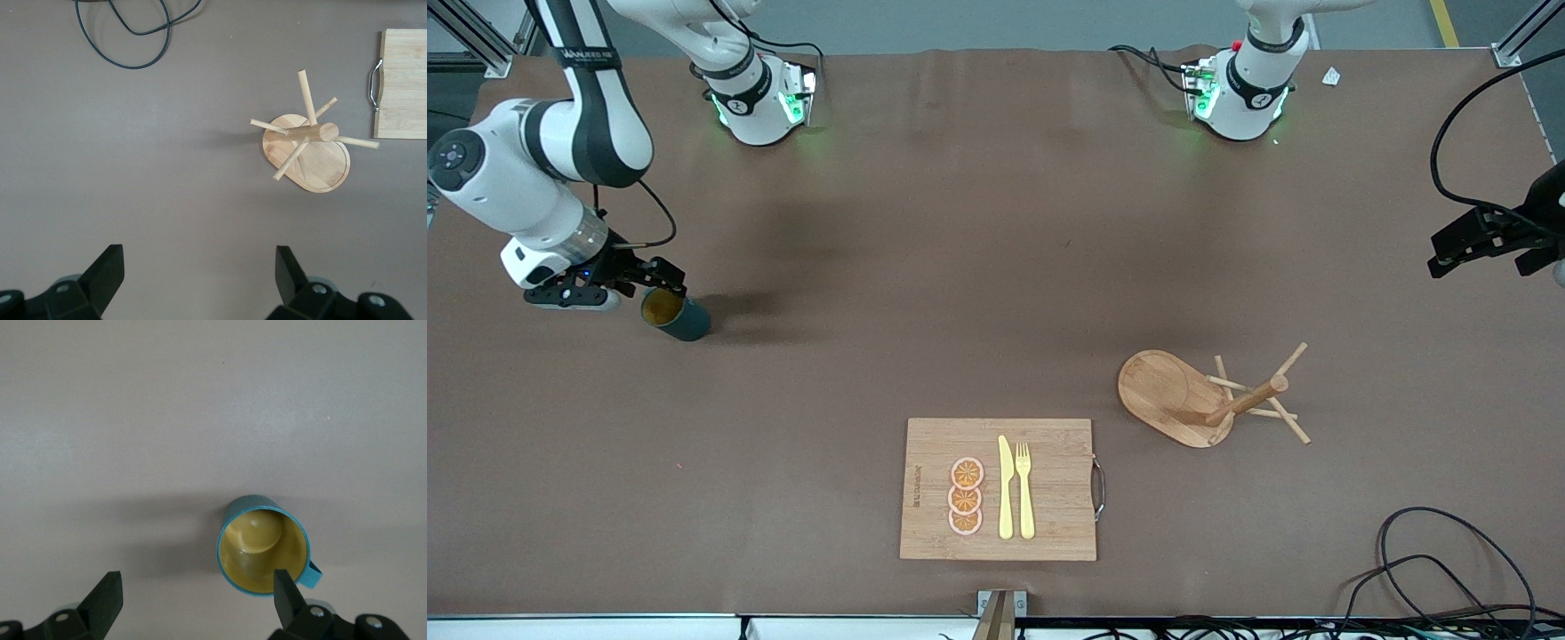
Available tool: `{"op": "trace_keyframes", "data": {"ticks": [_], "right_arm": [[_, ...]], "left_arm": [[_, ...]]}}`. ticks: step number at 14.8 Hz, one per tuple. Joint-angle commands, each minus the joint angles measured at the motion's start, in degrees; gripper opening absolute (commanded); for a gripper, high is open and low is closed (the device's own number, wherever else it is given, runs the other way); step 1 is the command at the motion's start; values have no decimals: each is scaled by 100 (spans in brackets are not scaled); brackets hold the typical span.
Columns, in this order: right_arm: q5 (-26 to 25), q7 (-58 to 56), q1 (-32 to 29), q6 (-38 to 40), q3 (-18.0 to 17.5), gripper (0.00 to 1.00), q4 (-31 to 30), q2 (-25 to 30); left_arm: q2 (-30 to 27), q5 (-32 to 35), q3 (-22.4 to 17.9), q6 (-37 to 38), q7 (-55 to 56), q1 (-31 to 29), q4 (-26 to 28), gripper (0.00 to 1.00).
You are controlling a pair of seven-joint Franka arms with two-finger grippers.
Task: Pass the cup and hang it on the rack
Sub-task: 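Move the right gripper over the teal mug and lower it, then close the right gripper on the teal mug's rim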
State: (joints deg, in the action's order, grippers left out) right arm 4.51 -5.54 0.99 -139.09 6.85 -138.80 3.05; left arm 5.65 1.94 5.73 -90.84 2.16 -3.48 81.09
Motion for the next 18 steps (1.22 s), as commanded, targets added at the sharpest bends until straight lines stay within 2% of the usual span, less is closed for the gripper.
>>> {"op": "trace_keyframes", "data": {"ticks": [1,5,10,14,18], "right_arm": [[85,80,85,-399,1,100,-209,-129],[94,80,120,-637,0,99,-218,-445],[94,80,112,-935,0,97,-218,-577],[94,80,120,-1445,0,97,-455,-735],[94,80,129,-1454,-8,97,-499,-850]], "left_arm": [[-21,43,16,93,13,-13,-67,100],[-21,43,16,93,13,-13,-67,100],[-21,43,7,75,13,-13,-67,100],[-21,43,16,75,13,-13,-67,100],[-21,43,16,93,13,-13,-67,100]]}}
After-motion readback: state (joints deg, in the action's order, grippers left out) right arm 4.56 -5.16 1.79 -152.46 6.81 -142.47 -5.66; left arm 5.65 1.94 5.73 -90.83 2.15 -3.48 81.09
